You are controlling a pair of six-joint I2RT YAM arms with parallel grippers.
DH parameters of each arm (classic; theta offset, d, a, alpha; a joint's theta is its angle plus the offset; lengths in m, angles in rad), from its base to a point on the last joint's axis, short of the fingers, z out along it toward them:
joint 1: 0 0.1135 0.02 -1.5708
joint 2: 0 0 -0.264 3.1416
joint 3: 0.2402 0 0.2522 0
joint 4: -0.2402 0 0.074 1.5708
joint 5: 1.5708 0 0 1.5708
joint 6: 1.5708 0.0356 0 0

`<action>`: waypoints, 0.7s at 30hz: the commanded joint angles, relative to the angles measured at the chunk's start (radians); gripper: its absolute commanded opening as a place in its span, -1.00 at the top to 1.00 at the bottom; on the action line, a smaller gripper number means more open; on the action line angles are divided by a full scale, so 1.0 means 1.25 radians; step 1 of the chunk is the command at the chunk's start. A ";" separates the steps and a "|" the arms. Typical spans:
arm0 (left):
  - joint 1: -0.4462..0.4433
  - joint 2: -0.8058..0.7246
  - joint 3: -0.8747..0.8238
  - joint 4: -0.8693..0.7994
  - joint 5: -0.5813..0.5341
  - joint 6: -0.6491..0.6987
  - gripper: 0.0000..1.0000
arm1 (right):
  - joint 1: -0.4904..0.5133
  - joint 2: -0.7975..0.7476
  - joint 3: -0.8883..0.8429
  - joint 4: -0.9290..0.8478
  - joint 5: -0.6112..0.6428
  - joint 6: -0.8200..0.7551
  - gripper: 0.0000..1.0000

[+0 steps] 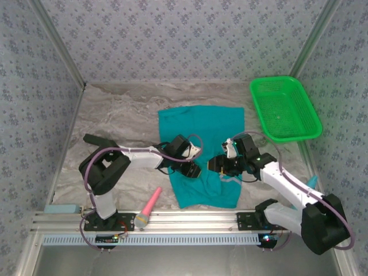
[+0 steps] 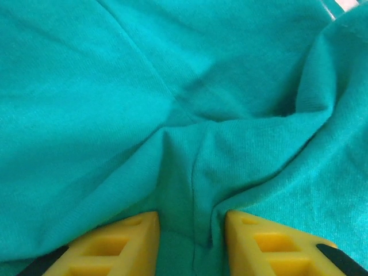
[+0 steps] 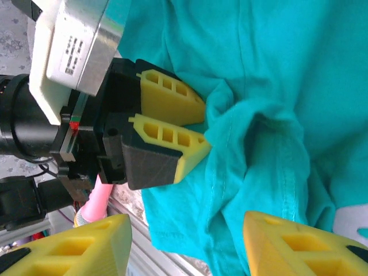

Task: Fold the inside-out t-shirt

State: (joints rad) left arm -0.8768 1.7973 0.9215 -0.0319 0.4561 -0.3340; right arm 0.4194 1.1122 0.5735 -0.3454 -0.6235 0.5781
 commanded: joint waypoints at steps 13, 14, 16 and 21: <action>0.028 0.018 -0.023 0.068 0.040 -0.037 0.27 | -0.020 0.148 0.051 0.102 -0.151 -0.144 -0.16; 0.029 0.015 -0.025 0.076 0.041 -0.039 0.27 | -0.015 0.147 0.050 0.101 -0.168 -0.154 -0.16; 0.030 0.018 -0.026 0.088 0.041 -0.041 0.27 | -0.008 0.143 0.047 0.098 -0.196 -0.174 -0.16; 0.040 0.026 -0.013 0.084 0.043 -0.040 0.27 | 0.021 0.147 0.039 0.094 -0.245 -0.188 -0.13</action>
State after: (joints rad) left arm -0.8383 1.8069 0.8982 0.0566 0.4992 -0.3786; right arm 0.4248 1.2922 0.6178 -0.2272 -0.8520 0.3832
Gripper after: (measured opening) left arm 0.364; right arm 0.568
